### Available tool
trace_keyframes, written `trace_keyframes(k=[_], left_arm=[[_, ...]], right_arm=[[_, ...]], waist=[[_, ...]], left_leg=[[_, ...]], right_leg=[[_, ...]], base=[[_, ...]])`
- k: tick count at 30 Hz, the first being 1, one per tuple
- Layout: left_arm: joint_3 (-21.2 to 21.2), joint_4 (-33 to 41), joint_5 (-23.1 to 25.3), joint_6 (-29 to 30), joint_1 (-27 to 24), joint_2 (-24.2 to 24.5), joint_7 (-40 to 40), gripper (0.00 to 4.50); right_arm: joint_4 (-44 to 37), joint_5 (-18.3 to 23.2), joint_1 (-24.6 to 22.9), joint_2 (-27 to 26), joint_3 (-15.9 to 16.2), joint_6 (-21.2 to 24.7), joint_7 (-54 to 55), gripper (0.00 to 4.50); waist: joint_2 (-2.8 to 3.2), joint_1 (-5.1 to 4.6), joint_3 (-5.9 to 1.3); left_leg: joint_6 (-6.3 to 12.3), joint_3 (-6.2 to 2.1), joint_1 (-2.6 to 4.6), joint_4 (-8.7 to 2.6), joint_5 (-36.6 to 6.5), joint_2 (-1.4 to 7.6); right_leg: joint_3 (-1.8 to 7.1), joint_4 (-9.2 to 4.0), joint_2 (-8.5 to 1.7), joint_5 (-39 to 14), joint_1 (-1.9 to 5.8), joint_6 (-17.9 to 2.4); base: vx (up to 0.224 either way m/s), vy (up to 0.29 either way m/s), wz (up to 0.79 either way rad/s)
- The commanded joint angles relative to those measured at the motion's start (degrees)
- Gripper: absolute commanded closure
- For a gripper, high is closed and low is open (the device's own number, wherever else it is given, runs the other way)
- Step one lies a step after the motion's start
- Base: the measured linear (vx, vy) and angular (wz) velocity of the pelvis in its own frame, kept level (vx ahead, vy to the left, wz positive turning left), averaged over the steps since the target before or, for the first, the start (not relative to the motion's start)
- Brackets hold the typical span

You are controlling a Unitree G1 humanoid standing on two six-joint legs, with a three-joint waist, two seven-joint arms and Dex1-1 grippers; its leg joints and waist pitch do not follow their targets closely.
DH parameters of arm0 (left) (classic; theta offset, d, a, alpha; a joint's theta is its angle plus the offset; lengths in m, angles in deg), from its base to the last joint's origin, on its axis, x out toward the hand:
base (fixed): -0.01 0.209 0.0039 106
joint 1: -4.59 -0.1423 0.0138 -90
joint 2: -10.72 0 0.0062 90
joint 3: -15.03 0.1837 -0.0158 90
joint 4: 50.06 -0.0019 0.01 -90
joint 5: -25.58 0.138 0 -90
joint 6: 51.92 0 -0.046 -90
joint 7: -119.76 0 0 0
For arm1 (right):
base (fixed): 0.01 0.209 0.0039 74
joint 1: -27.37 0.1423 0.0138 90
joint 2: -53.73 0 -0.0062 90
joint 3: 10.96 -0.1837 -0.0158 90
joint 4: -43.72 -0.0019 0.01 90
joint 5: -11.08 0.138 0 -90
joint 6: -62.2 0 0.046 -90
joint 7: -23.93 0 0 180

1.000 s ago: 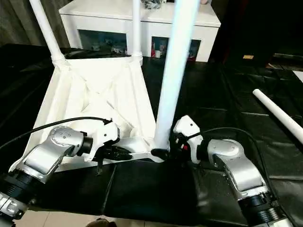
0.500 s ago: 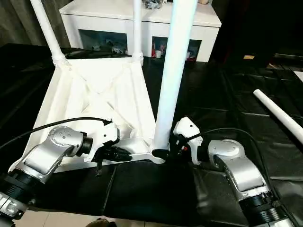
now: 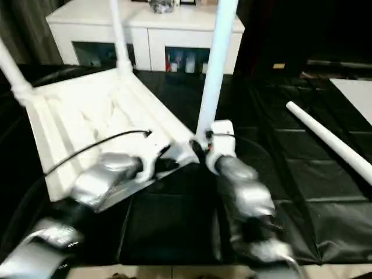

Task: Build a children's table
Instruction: Rotate leg to tighten

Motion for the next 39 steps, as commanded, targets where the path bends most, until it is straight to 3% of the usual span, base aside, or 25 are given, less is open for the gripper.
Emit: trace_keyframes(k=[1,2,3,5,10,12,15,16,18,19,20,21,23,27,29,34,39], left_arm=[[0.04,0.26,0.63,-0.98,2.31,-2.42,2.39,4.5],[0.0,0.29,0.57,-1.06,2.28,-2.48,2.47,4.5],[-0.11,0.42,0.43,-1.52,2.15,-2.52,2.74,4.5],[-0.15,0.72,0.39,-2.02,1.92,-1.94,2.68,4.5],[0.24,2.53,0.31,-5.3,0.97,1.11,-0.67,4.5],[1.13,3.92,0.89,-7.29,0.1,3.12,-3.48,4.5],[1.56,5.85,0.62,-7.21,-1.22,5.25,-6.04,4.5],[1.82,7.08,0.39,-6.99,-2.19,6.99,-7.83,4.5],[2.73,8.73,-0.06,-7.41,-3.45,9.67,-11.65,4.5],[3.3,9.34,-0.22,-8.05,-3.9,10.79,-13.58,4.5],[3.49,9.82,-0.25,-7.62,-4.23,11.61,-14.43,4.5],[3.95,10.46,-0.31,-8.57,-4.73,13.29,-16.67,4.5],[3.94,10.81,-0.51,-8.01,-4.94,13.99,-17.42,4.5],[3.24,10.77,-0.49,-8.36,-4.93,15.07,-17.59,4.5],[3.15,10.76,-0.78,-8.22,-4.72,15.1,-17.44,4.5],[3.44,11.11,-1.68,-8.47,-4.31,13.98,-17.78,4.5],[6.22,14.66,-3.02,-11.34,-6.3,16.4,-25.59,4.5]], right_arm=[[4.87,-1.61,0.28,-2.54,2.22,-0.59,2.66,1.91],[4.85,-1.51,0.37,-2.69,2.36,-0.85,2.38,1.91],[4.19,-0.41,0.44,-3.21,2.47,-2.13,0.21,1.56],[2.61,-0.13,0.18,-3.07,2.46,-3.71,-1.66,1.56],[-1.36,0.41,-0.62,-0.13,2.43,-4.15,-6.13,1.56],[-3.51,0.9,-1.11,2.21,2.48,-4.33,-10.05,1.56],[-6.64,1.44,-2.39,5.92,3.34,-3.63,-15.41,1.56],[-9.15,1.75,-3.64,9.34,4.06,-3.53,-19.97,1.56],[-13.06,3.09,-5.65,14.43,5.34,-2.85,-27.63,1.56],[-14.66,3.96,-6.47,16.27,5.73,-2.25,-30.83,1.31],[-16.07,4.5,-7.19,17.95,6.13,-1.99,-33.37,1.31],[-18.92,6.08,-8.71,21.17,6.59,-0.8,-38.12,1.14],[-20.14,6.78,-9.45,22.6,6.63,-0.45,-40.3,0.95],[-21.58,8.79,-10.28,24.34,5.65,1.45,-42.73,0.58],[-21.73,8.56,-10.27,24.15,6.52,1.78,-42.64,0.51],[-22.81,8.08,-10.42,21.7,8.7,2.38,-41.95,0.11],[-23.01,6.46,-10.92,23.57,8.92,1.77,-42.98,0.02]], waist=[[-0.27,-0.39,-3.6],[-0.17,-0.32,-3.58],[-0.12,-0.34,-3.59],[-0.25,-0.26,-3.62],[-0.37,-0.01,-3.76],[-0.34,0.28,-4.02],[-0.29,0.78,-4.17],[0.01,0.84,-4.25],[-0.1,1.36,-4.43],[0.06,1.73,-4.32],[0.12,2.11,-4.46],[0.19,2.36,-4.38],[0.15,2.31,-4.19],[0.01,1.96,-3.76],[-0.13,1.87,-3.75],[-0.18,1.87,-3.81],[-0.11,1.85,-3.96]], left_leg=[[-3.3,-2.25,2.11,-4.78,-26.58,2.5],[-3.26,-2.29,2.21,-4.8,-26.93,2.55],[-3.04,-2.31,2.08,-4.89,-27.3,2.52],[-2.31,-2.21,1.93,-4.98,-26.92,2.55],[-1.56,-2.07,1.64,-5.03,-24.73,2.61],[-0.66,-1.87,1.24,-5.03,-21.44,2.84],[0.52,-1.48,1.15,-4.75,-17.58,2.97],[0.7,-1.46,1.05,-4.69,-16.47,2.92],[1.14,-1.36,1.25,-4.48,-14.97,3.17],[2.01,-1.14,1.58,-4.31,-14.46,3.24],[2.71,-1.22,1.25,-4.27,-12.62,3.36],[3.4,-1.13,1.33,-4.27,-12.07,3.32],[3.33,-1.2,1.15,-4.44,-13.01,3.35],[-0.02,-1.46,1.59,-4.81,-19.7,3.33],[-0.7,-1.54,1.58,-4.89,-20.39,3.32],[-0.91,-1.6,1.42,-4.91,-19.77,3.27],[-0.4,-1.5,1.31,-4.86,-17.95,3.26]], right_leg=[[1.48,-5.46,-3.06,-28.98,0.89,-7.24],[1.48,-5.5,-3.13,-29.04,0.85,-6.96],[1.47,-5.43,-3.03,-28.66,1.01,-6.49],[1.58,-5.37,-3.01,-27.34,1.07,-6.35],[1.82,-4.97,-3.06,-24.71,1.31,-7.2],[2.06,-4.39,-3.14,-20.14,1.76,-8.57],[2.27,-3.7,-3.04,-15.1,1.9,-10.69],[2.21,-3.49,-2.99,-14.03,2.0,-11.38],[2.22,-3.2,-2.95,-11.69,2.21,-11.61],[2.38,-3.11,-2.83,-9.9,1.83,-12.46],[2.36,-2.57,-2.84,-7.43,2.33,-13.09],[2.32,-2.47,-2.66,-6.24,2.19,-13.36],[2.29,-2.49,-2.83,-7.77,2.3,-13.38],[2.3,-3.63,-3.12,-18.72,1.82,-11.82],[2.32,-3.81,-3.11,-19.92,1.7,-11.17],[2.36,-3.72,-3.16,-19.32,1.66,-10.94],[2.43,-3.39,-3.14,-16.43,1.79,-11.49]], base=[[0.0,0.0,0.0],[0.0,0.0,0.0],[0.0,0.0,0.0],[0.0,0.0,0.0],[0.0,0.0,0.0],[0.0,0.0,0.0],[0.0,0.0,0.0],[0.0,0.0,0.0],[0.0,0.0,0.0],[0.0,0.0,0.0],[0.0,0.0,0.0],[0.0,0.0,0.0],[0.0,0.0,0.0],[0.0,0.0,0.0],[0.0,0.0,0.0],[0.0,0.0,0.0],[0.0,0.0,0.0]])
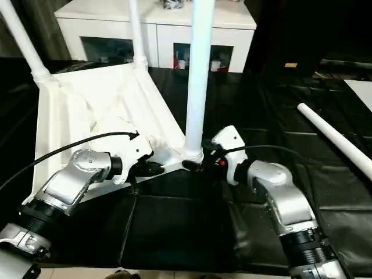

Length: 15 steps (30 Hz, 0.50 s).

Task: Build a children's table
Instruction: Rotate leg to tighten

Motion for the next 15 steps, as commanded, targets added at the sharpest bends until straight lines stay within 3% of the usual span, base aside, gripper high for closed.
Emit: trace_keyframes(k=[1,3,7,15], left_arm=[[2.4,4.05,-1.43,-2.09,-0.3,-0.27,-4.13,4.5],[3.82,5.97,-1.93,-3.3,-1.36,1.65,-8.0,4.5],[4.34,7.59,-2.95,-2.82,-2.03,2.69,-10.72,4.5],[4.11,7.31,-2.78,-3.56,-1.84,2.6,-10.92,4.5]], right_arm=[[-1.46,-0.03,-0.1,0.66,0.58,0.17,-1.27,0.02],[-2.09,0.29,-0.67,2.63,0.12,0.23,-3.44,0.02],[-3.04,1.23,-1.89,5.01,0.11,0.57,-6.83,0.02],[-3.65,1.44,-3.56,6.89,2.45,1.28,-10.62,0.02]], waist=[[-0.26,0.14,-4.12],[0.0,0.65,-4.17],[0.17,1.47,-4.1],[-0.38,1.36,-3.75]], left_leg=[[-0.32,-1.62,1.86,-4.76,-17.81,3.24],[0.08,-1.36,2.39,-4.55,-16.85,3.35],[-0.09,-1.25,2.41,-4.65,-16.45,3.39],[-1.42,-1.66,2.26,-4.93,-21.32,3.32]], right_leg=[[2.31,-3.38,-3.16,-16.39,2.09,-11.78],[2.44,-3.23,-3.0,-13.65,1.76,-12.78],[2.43,-2.86,-2.86,-12.3,1.93,-13.11],[2.5,-3.73,-3.35,-21.21,1.96,-10.78]], base=[[0.0,0.0,0.0],[0.0,0.0,0.0],[0.0,0.0,0.0],[0.0,0.0,0.0]])
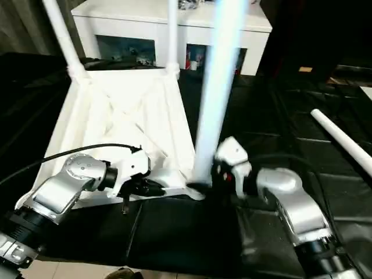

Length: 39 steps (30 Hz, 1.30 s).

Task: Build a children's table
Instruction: Rotate leg to tighten

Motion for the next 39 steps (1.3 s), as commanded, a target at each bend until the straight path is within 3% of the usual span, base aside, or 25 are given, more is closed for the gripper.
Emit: trace_keyframes(k=[1,2,4,18,24,28,30,31,32,33,34,35,36,37,38,39], left_arm=[[0.52,2.53,-0.72,-1.77,0.46,-0.56,-1.32,4.5],[0.48,2.59,-0.68,-1.74,0.37,-0.51,-1.3,4.5],[0.45,2.62,-0.66,-1.72,0.33,-0.5,-1.3,4.5],[0.58,2.48,-0.67,-1.07,0.17,-0.28,-1.45,4.5],[-0.3,1.17,-0.31,1.22,0.6,-1.65,1.37,4.5],[-2.0,-2.25,0.74,3.87,2.32,-5.36,8.09,4.5],[-4.6,-6.36,1.63,6.44,4.64,-10.17,17.19,4.5],[-6.66,-8.33,1.19,8.64,5.93,-13.23,22.19,4.5],[-7.5,-9.02,0.87,9.6,6.42,-14.43,24.11,4.5],[-7.82,-9.33,0.85,9.98,6.69,-15.03,25.12,4.5],[-8.24,-9.78,0.86,10.51,7.1,-15.91,26.64,4.5],[-8.49,-10.07,1.36,10.74,7.49,-17.35,28.85,4.5],[-8.7,-10.09,1.65,11.01,7.74,-19.2,30.86,4.5],[-8.76,-10.01,1.73,11.26,7.81,-20.35,31.77,4.5],[-8.37,-9.94,2.01,10.85,7.82,-21.41,32.31,4.5],[-8.03,-9.86,2.1,10.28,7.75,-21.93,32.3,4.5]], right_arm=[[-0.99,0.55,-0.41,0.89,0.42,0.44,-1.04,0.02],[-0.83,0.4,-0.55,0.96,0.52,0.47,-1.25,0.3],[-0.7,0.24,-0.61,0.95,0.51,0.39,-1.35,0.3],[1.83,-1.04,-0.33,-0.95,-0.05,0.38,1.47,1.56],[7.61,-3.5,1.76,-4.68,-1.39,2.27,9.73,1.79],[10.65,-4.79,3.32,-9.14,-1.72,3.45,16.45,1.81],[13.95,-5.95,5.29,-14.67,-3.63,4.95,26.11,1.82],[16.1,-6.21,6.65,-18.38,-5.62,5.71,32.89,1.82],[16.98,-6.26,7.22,-19.89,-6.46,5.89,35.64,1.82],[17.52,-6.37,7.56,-20.85,-7.13,5.81,37.73,1.83],[18.39,-6.59,8.09,-22.34,-8.21,5.64,41.05,1.83],[19.52,-6.09,8.81,-24.83,-9.55,5.21,44.71,1.83],[20.69,-6.14,9.69,-27.48,-10.23,4.61,48.37,1.83],[21.46,-6.78,10.34,-28.58,-9.68,4.04,49.5,1.83],[22.67,-8.1,11.35,-29.55,-8.79,2.49,51.04,1.83],[23.55,-8.8,12.08,-30.1,-8.4,1.3,51.9,1.83]], waist=[[-0.36,-0.43,-3.7],[-0.34,-0.38,-3.72],[-0.33,-0.39,-3.65],[-0.16,-0.36,-3.96],[-0.14,-1.06,-3.48],[-0.3,-2.72,-3.02],[-0.24,-3.59,-2.92],[-0.17,-4.35,-2.72],[0.15,-4.93,-2.72],[0.42,-5.67,-2.71],[1.14,-5.48,-2.48],[2.0,-4.51,-2.05],[1.7,-1.35,-2.14],[0.0,-1.92,-3.0],[-2.68,-2.62,-3.36],[-3.92,-2.74,-3.03]], left_leg=[[-1.53,-1.77,2.26,-4.92,-21.8,3.34],[-1.62,-1.81,2.36,-4.92,-21.89,3.39],[-1.7,-1.83,2.34,-4.95,-22.14,3.38],[-1.34,-1.73,2.18,-4.86,-19.97,3.33],[-2.63,-2.0,2.36,-5.0,-24.42,3.13],[-4.18,-2.71,2.73,-4.91,-30.29,2.8],[-4.52,-3.16,2.9,-4.75,-32.76,2.66],[-4.87,-3.32,3.13,-4.5,-34.6,2.47],[-5.31,-3.71,3.76,-4.23,-37.23,2.43],[-4.95,-4.34,3.33,-5.15,-39.98,2.88],[-5.26,-4.77,2.4,-6.84,-42.73,3.85],[-6.21,-4.1,-1.55,-12.48,-49.44,5.96],[-4.97,-0.41,-2.51,-13.81,-50.24,4.9],[-4.6,0.2,0.15,-12.4,-44.87,4.29],[-5.73,-0.66,3.49,-6.73,-38.3,2.84],[-3.1,-2.5,5.77,6.63,-16.97,-0.39]], right_leg=[[2.25,-3.94,-3.33,-22.27,1.57,-10.62],[2.28,-3.98,-3.34,-22.67,1.5,-10.45],[2.28,-4.07,-3.3,-23.07,1.42,-10.32],[2.26,-3.5,-3.16,-18.28,1.7,-11.68],[2.07,-4.18,-3.25,-24.96,1.33,-10.49],[1.23,-5.38,-3.2,-34.8,0.96,-7.1],[0.41,-6.11,-3.27,-38.07,0.87,-5.51],[-0.48,-6.7,-3.07,-40.23,0.61,-4.41],[-1.9,-7.59,-2.93,-41.65,0.58,-3.26],[-3.43,-7.91,-2.32,-38.7,2.13,-2.09],[-3.13,-5.47,-2.08,-34.6,3.46,-2.73],[-2.86,4.39,-0.57,-20.71,7.08,-4.84],[-2.42,7.85,0.81,-13.13,6.2,-4.3],[0.2,7.45,0.24,-19.03,5.02,-3.55],[2.26,1.34,-2.37,-36.51,1.11,-1.38],[3.39,-9.07,-9.28,-63.76,-4.13,-1.01]], base=[[0.0,0.0,0.0],[0.0,0.0,0.0],[0.0,0.0,0.0],[0.0,0.0,0.0],[0.0,0.0,0.0],[0.0,0.0,0.0],[-0.026,0.008,-0.05],[-0.052,0.015,-0.1],[-0.07,0.015,-0.12],[-0.068,0.026,-0.13],[-0.123,0.033,-0.17],[-0.08,0.026,-0.1],[-0.1,-0.022,0.07],[0.0,0.0,0.0],[-0.001,-0.099,0.07],[0.039,-0.081,-0.3]])
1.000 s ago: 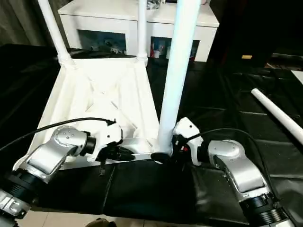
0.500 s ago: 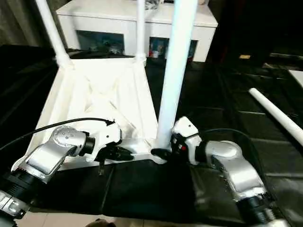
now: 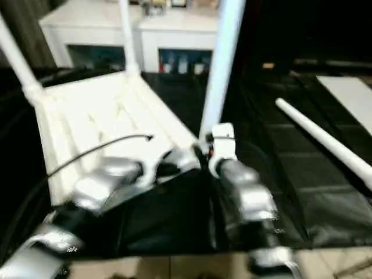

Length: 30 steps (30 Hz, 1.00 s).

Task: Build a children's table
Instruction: Rotate leg to tighten

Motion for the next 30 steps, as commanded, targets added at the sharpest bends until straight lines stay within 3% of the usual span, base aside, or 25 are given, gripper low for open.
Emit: trace_keyframes(k=[1,2,3,4,5,6,9,11,13,15,17,20,21,22,23,26,27,30], left_arm=[[-0.62,2.33,-1.02,-1.84,1.88,-2.33,0.76,4.5],[-0.57,2.37,-0.99,-1.91,1.85,-2.38,0.72,4.5],[-0.4,2.33,-0.81,-1.95,1.81,-2.39,0.96,4.5],[-0.41,2.29,-0.73,-1.85,1.75,-2.16,1.04,4.5],[-0.39,2.16,-0.6,-1.88,1.74,-1.81,1.08,4.5],[-0.49,1.93,-0.42,-2.06,1.76,-1.21,1.23,4.5],[-0.98,1.63,-0.46,-2.35,1.91,-0.03,1.52,4.5],[-1.18,1.59,-0.14,-3.22,1.95,0.57,1.22,4.5],[-1.14,2.4,0.27,-4.92,1.63,2.57,-0.97,4.5],[-1.09,3.1,0.26,-5.13,1.26,3.71,-1.9,4.5],[-1.18,3.5,0.14,-4.91,1.01,4.22,-2.16,4.5],[-0.43,5.47,-0.25,-4.9,-0.18,6.78,-5.31,4.5],[0.36,6.42,-0.69,-5.33,-0.75,7.99,-7.87,4.5],[0.89,7.0,-1.01,-5.62,-1.11,8.71,-9.55,4.5],[1.32,7.65,-1.29,-5.06,-1.5,9.55,-11.03,4.5],[3.77,9.74,-2.27,-8.51,-2.99,13.2,-18.84,4.5],[5.43,11.72,-3.45,-11.28,-4.1,15.68,-24.79,4.5],[7.09,14.64,-4.5,-11.48,-5.26,18.66,-30.32,4.5]], right_arm=[[3.44,0.65,0.53,-2.91,2.11,-1.0,-0.81,1.83],[3.5,0.79,0.65,-3.11,2.13,-1.25,-1.14,1.83],[3.05,1.25,0.88,-4.28,2.65,-3.3,-4.12,1.48],[2.54,0.58,0.73,-4.03,3.73,-3.61,-5.16,1.48],[2.07,0.32,0.47,-3.75,4.48,-3.7,-6.11,1.48],[1.42,0.23,0.09,-3.52,4.86,-3.85,-6.42,1.48],[0.21,0.48,-0.5,-3.03,4.61,-4.16,-7.16,1.02],[-0.06,0.36,-0.45,-2.27,4.48,-4.74,-7.68,0.75],[-2.8,0.64,-0.76,1.02,3.5,-4.42,-10.59,0.59],[-5.74,1.17,-1.64,3.96,3.61,-2.9,-14.4,0.46],[-7.31,1.44,-2.22,5.57,3.72,-2.13,-16.54,0.25],[-13.69,3.2,-5.45,13.73,6.33,-0.34,-28.67,0.06],[-15.3,3.23,-6.56,16.73,7.14,-0.57,-32.26,0.06],[-16.11,3.12,-7.17,18.45,7.54,-0.85,-34.14,0.06],[-16.46,3.2,-7.68,19.92,7.48,-1.45,-35.73,0.06],[-17.89,5.38,-9.21,23.43,6.59,-1.42,-41.08,0.06],[-18.71,6.21,-9.96,25.2,6.67,-1.23,-43.71,0.06],[-19.72,7.07,-10.79,26.92,7.03,-1.28,-46.16,0.06]], waist=[[-1.1,0.38,-3.91],[0.61,1.59,-4.37],[1.27,0.14,-5.02],[1.57,0.13,-5.23],[1.58,-0.56,-4.98],[1.39,-0.63,-4.93],[1.29,-0.3,-4.6],[1.31,-0.43,-4.43],[1.25,-0.35,-4.42],[1.25,-0.31,-4.5],[1.34,-0.29,-4.49],[1.47,0.21,-4.7],[1.9,0.36,-4.87],[1.63,0.36,-4.96],[1.84,0.39,-5.05],[1.63,0.5,-4.88],[1.66,0.55,-4.75],[2.01,1.17,-4.61]], left_leg=[[-0.69,-5.14,-3.26,1.44,-3.04,-0.27],[-1.81,-5.31,-2.26,-2.39,-3.04,1.66],[-2.4,-4.42,0.28,-5.4,-5.46,2.83],[-1.91,-4.22,0.88,-5.66,-6.18,3.03],[-0.96,-3.75,0.43,-6.01,-7.53,2.81],[-0.42,-3.57,-0.12,-6.19,-7.82,2.59],[0.32,-3.15,0.1,-6.52,-12.31,2.52],[-0.11,-3.22,-0.02,-6.74,-13.05,2.62],[-0.28,-3.21,0.3,-6.77,-13.68,2.77],[0.21,-3.19,-0.15,-6.83,-11.63,2.78],[0.46,-3.1,-0.07,-6.75,-11.24,2.82],[1.32,-3.14,0.1,-6.59,-9.39,3.06],[2.12,-3.13,0.2,-6.42,-7.67,3.25],[2.94,-3.1,0.05,-6.32,-6.51,3.23],[3.68,-2.98,0.16,-6.18,-5.4,3.25],[4.51,-2.78,0.2,-6.2,-6.99,3.16],[4.33,-2.81,0.31,-6.37,-7.91,3.41],[2.93,-2.56,1.07,-6.54,-10.15,3.62]], right_leg=[[3.88,-10.9,-8.41,-51.14,4.5,-1.22],[3.14,-10.27,-7.16,-42.73,4.49,-2.86],[1.07,-6.94,-1.04,-13.71,2.48,-7.58],[1.22,-7.06,-1.03,-8.6,2.48,-9.51],[1.45,-7.07,-1.03,-2.93,3.03,-12.73],[1.38,-7.17,-1.1,-2.3,3.6,-13.32],[1.56,-8.94,-1.83,-11.93,3.55,-12.03],[1.55,-9.22,-1.84,-14.47,3.44,-10.9],[1.59,-9.42,-1.71,-15.12,3.18,-10.44],[1.62,-8.98,-1.63,-11.53,3.53,-10.78],[1.67,-9.0,-1.66,-10.91,3.49,-10.88],[1.64,-8.67,-1.65,-7.28,3.86,-11.8],[1.72,-8.19,-1.64,-3.08,3.81,-12.81],[1.65,-7.91,-1.56,-0.1,4.0,-13.73],[1.7,-7.63,-1.68,2.3,3.85,-15.07],[1.66,-8.0,-1.75,0.15,3.94,-16.17],[1.75,-8.11,-1.91,-1.61,3.86,-15.98],[1.81,-8.36,-1.73,-4.58,3.14,-15.9]], base=[[0.039,-0.081,-0.3],[0.07,0.021,-0.33],[0.061,0.0,0.02],[0.061,0.0,0.02],[0.0,0.0,0.0],[0.0,0.0,0.0],[0.0,0.0,0.0],[0.0,0.0,0.0],[0.0,0.0,0.0],[0.0,0.0,0.0],[0.0,0.0,0.0],[0.0,0.0,0.0],[0.0,0.0,0.0],[0.0,0.0,0.0],[0.0,0.0,0.0],[0.0,0.0,0.0],[0.0,0.0,0.0],[0.0,0.0,0.0]])
